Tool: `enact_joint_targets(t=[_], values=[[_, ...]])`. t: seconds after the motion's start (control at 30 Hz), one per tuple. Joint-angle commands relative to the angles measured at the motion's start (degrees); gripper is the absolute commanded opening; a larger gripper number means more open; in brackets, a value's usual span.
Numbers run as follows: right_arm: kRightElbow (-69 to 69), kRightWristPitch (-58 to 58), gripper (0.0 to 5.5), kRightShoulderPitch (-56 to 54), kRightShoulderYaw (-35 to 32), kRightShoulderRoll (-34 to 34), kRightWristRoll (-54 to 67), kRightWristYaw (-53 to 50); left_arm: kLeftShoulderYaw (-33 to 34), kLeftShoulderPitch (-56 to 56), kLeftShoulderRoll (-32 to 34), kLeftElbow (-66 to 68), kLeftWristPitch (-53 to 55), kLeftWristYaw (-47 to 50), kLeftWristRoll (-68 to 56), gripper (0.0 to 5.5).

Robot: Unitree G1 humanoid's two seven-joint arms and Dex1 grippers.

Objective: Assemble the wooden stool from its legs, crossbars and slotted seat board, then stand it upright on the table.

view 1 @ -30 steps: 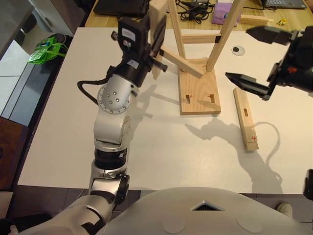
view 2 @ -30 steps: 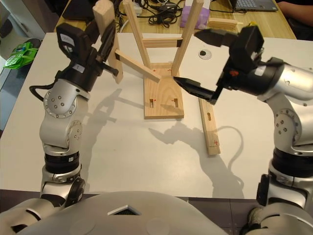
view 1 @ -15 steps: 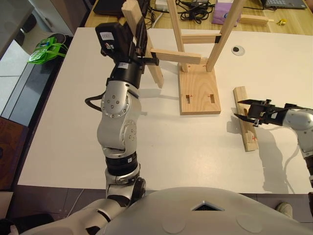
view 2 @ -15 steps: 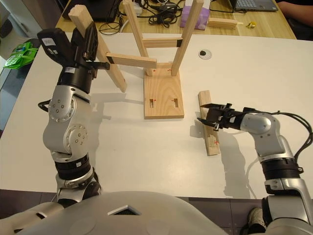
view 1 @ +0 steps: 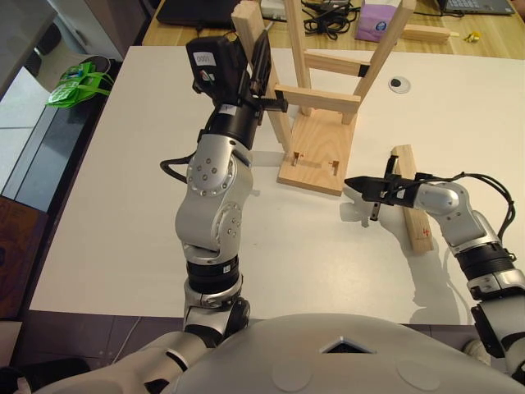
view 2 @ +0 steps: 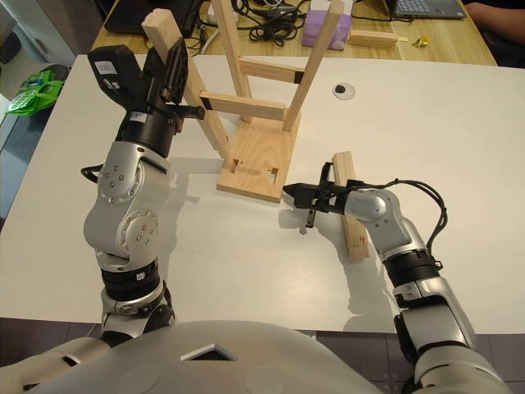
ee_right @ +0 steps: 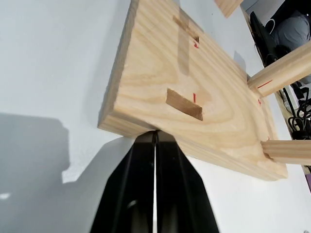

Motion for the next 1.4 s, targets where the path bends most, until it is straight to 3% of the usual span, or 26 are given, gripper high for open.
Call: enact_joint_targets(t=[0.03, 0.5, 1.4], values=[[1.4, 0.1, 0.00, -3.4, 1.0, 2.4, -1.4, -2.0, -0.9, 0.2, -0.1, 0.7, -1.3, 0.0, 1.0, 1.03], [0.8, 1.7, 0.00, -4.8, -6.6, -2.0, 0.5, -6.2, -1.0, 9.0, -0.9, 10.1, -15.1, -1.0, 2.5, 1.02], [7.9, 3.7, 0.00, -6.5, -6.1, -0.8, -3.2, -14.0, -3.6, 9.0, -0.2, 1.4, -13.5, -1.5, 0.3, 1.02]])
